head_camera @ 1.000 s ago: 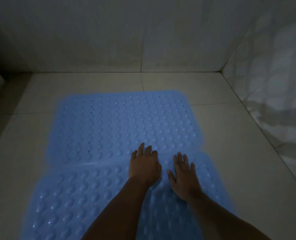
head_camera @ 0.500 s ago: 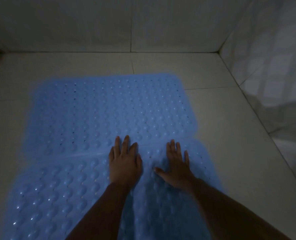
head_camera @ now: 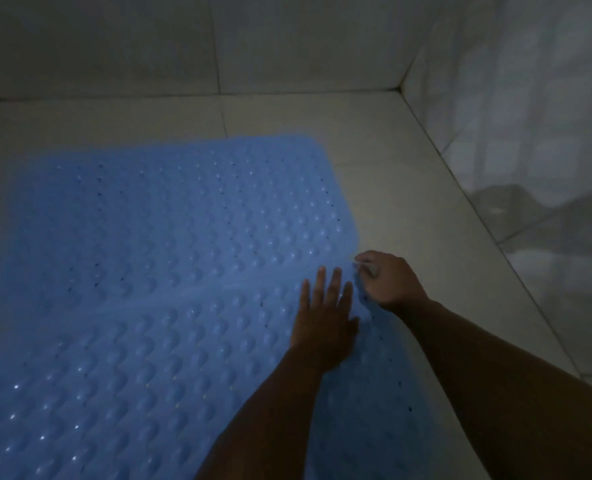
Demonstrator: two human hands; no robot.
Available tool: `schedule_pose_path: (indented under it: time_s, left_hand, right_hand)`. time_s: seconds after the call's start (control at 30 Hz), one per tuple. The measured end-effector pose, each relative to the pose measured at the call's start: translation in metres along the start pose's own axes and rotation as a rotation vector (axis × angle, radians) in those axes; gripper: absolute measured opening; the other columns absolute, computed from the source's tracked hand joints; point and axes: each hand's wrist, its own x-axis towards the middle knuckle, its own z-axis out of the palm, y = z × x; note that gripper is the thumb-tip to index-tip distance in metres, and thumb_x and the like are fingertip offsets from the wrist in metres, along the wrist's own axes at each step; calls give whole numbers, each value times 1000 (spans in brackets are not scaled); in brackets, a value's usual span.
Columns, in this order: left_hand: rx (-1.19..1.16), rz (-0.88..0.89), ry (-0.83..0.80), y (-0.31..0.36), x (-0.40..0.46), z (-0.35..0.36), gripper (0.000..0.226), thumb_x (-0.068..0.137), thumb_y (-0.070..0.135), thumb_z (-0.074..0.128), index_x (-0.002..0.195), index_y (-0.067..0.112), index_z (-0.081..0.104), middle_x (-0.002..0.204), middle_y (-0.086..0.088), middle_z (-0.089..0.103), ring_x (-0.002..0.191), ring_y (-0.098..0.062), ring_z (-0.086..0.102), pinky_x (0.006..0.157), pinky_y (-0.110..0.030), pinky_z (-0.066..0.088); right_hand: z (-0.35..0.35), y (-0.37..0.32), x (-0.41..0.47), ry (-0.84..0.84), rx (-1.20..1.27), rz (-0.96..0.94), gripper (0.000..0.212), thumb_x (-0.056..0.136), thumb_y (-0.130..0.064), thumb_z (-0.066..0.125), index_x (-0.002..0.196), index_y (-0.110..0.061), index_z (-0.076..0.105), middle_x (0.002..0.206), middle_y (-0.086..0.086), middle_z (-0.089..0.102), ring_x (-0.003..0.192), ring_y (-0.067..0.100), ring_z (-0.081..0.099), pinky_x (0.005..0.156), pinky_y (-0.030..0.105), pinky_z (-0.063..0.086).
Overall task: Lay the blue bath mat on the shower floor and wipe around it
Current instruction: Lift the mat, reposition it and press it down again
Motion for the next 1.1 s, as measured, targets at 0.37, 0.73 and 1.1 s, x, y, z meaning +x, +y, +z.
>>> schedule_pose_path:
  time_s: [0.37, 0.73, 1.1]
  left_hand:
    - [54, -59, -57, 25, 4, 33, 87, 96, 69, 15, 161, 11, 13, 170, -10, 2, 157, -25, -9, 124, -57, -2]
    - [-155, -190, -71, 2, 41, -79, 56, 102, 50, 40, 151, 22, 41, 137, -12, 62, 127, -35, 54, 102, -47, 43]
    - [-87, -226, 235, -31, -61, -15, 55, 101, 45, 39, 150, 19, 44, 150, -6, 50, 152, -33, 25, 114, -52, 35]
  right_hand:
    - [34, 65, -13, 234, -53, -142, 32, 99, -34, 44, 108, -17, 69, 108, 6, 70, 101, 34, 63, 88, 44, 51]
    - [-5, 12, -53, -136, -182, -13, 64, 80, -65, 32, 112, -22, 67, 118, 7, 66, 110, 32, 64, 90, 41, 52]
    - [93, 4, -123, 10, -332, -52, 90, 96, -70, 26, 159, -7, 10, 168, 10, 2, 156, 25, -3, 124, 55, 10]
